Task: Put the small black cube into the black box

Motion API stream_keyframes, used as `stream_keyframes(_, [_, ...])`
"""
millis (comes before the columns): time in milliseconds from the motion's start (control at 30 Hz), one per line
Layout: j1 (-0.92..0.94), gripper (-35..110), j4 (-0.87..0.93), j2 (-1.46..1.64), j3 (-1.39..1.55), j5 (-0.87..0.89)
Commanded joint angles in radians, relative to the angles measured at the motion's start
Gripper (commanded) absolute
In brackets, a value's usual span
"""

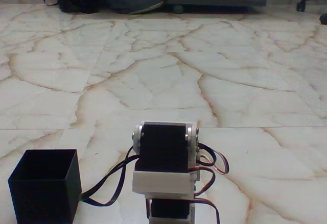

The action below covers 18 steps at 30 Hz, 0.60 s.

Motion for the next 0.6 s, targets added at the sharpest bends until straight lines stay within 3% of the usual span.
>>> stream_keyframes(0, [0.002,4,-0.002,0.009,-0.003,0.002])
stream_keyframes(100, [0.0,4,0.002,-0.003,-0.003,0.118])
stream_keyframes(567, [0.0,4,0.002,-0.003,-0.003,0.117])
